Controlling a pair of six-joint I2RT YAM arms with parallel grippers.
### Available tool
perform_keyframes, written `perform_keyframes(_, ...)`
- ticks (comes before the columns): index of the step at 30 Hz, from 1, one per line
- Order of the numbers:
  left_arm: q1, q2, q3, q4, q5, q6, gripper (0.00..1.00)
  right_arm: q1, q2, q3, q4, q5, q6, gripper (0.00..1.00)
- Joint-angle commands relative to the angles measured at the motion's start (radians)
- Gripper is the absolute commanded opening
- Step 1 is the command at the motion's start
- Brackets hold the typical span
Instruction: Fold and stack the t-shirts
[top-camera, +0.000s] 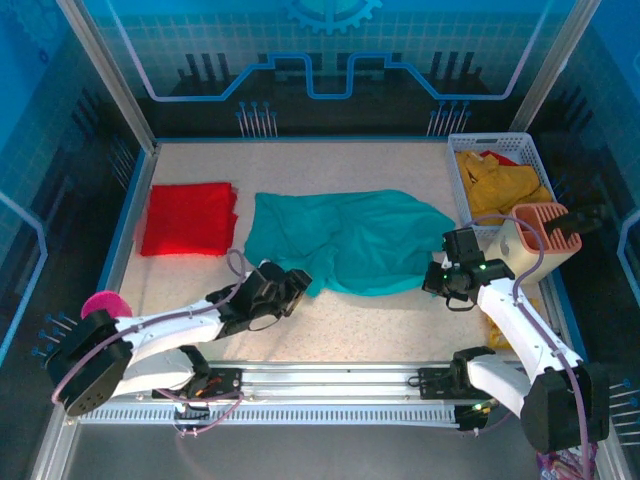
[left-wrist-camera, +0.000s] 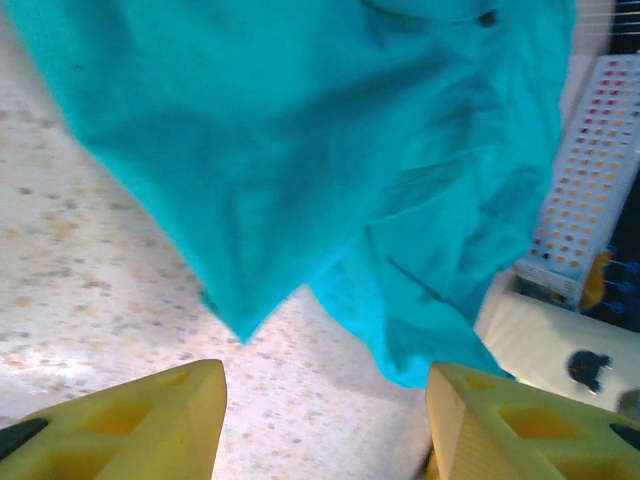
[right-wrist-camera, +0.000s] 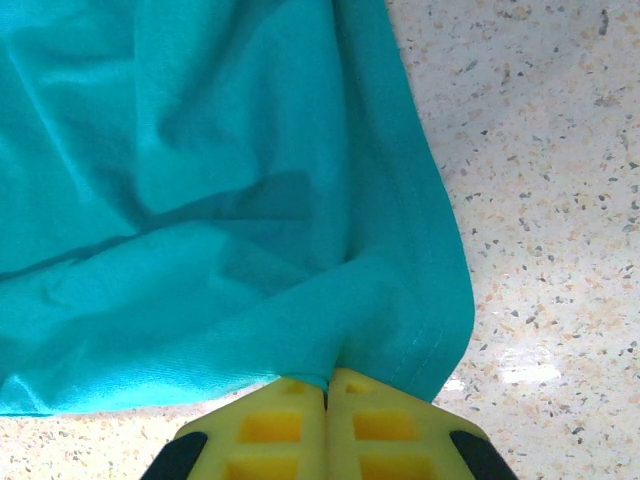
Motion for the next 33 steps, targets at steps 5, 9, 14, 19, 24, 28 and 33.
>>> perform_keyframes(5,-0.009,0.166,-0.005,0.195,0.036,-0.065,0.53,0.000,-0.004,-0.009,0.002,-0.005,0.013,0.00)
perform_keyframes(9,-0.009,0.227,0.025,0.230,0.028,-0.062,0.51,0.000,-0.010,-0.009,0.000,-0.005,0.015,0.00)
perform_keyframes(14,-0.010,0.284,0.056,0.245,0.009,-0.051,0.42,0.001,-0.015,-0.004,-0.011,0.006,0.009,0.00)
perform_keyframes(19,-0.002,0.252,0.087,0.155,-0.006,-0.003,0.16,0.000,-0.020,-0.002,-0.024,0.010,0.013,0.01)
perform_keyframes(24,0.003,-0.006,0.153,-0.279,-0.008,0.095,0.00,0.002,-0.018,0.007,-0.054,-0.004,0.024,0.01)
perform_keyframes(28,0.048,-0.282,0.142,-0.565,0.030,0.106,0.00,0.004,-0.015,0.027,-0.096,-0.012,0.032,0.01)
perform_keyframes(33,0.118,-0.591,0.138,-0.899,0.070,0.085,0.00,0.023,0.016,0.064,-0.182,-0.037,0.055,0.03)
